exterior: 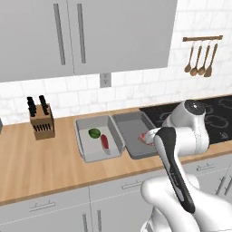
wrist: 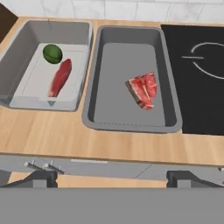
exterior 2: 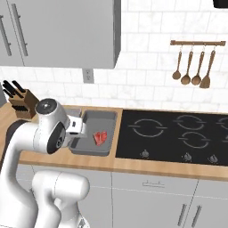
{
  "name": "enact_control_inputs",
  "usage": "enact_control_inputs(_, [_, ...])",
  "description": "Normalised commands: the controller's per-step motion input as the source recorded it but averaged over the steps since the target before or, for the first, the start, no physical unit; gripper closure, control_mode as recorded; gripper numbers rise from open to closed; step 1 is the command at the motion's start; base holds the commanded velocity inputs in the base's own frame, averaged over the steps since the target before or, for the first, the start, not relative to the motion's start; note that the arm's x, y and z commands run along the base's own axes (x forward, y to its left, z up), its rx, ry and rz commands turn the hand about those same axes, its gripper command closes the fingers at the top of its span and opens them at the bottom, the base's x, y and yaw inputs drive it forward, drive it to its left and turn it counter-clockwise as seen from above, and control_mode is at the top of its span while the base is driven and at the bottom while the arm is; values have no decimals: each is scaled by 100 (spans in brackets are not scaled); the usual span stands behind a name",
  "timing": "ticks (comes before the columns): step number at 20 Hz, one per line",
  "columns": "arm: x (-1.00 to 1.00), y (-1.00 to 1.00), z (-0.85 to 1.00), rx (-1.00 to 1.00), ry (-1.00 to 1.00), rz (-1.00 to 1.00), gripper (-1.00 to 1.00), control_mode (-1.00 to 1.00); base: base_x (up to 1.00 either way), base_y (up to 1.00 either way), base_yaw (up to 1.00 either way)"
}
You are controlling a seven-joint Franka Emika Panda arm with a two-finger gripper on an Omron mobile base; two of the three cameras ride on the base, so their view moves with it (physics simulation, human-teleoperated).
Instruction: Place one avocado and one steak in each tupperware on the nearby counter, to pack two identical lunches.
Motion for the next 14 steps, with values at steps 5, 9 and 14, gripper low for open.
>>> enact_control_inputs(5, [0, 0, 0, 0, 0, 0, -100, -100, 0, 0, 0])
enact_control_inputs(9, [-12, 0, 0, 0, 0, 0, -100, 100, -19, 11, 4])
enact_control_inputs(14, [0, 0, 0, 0, 0, 0, -100, 100, -100, 55, 25])
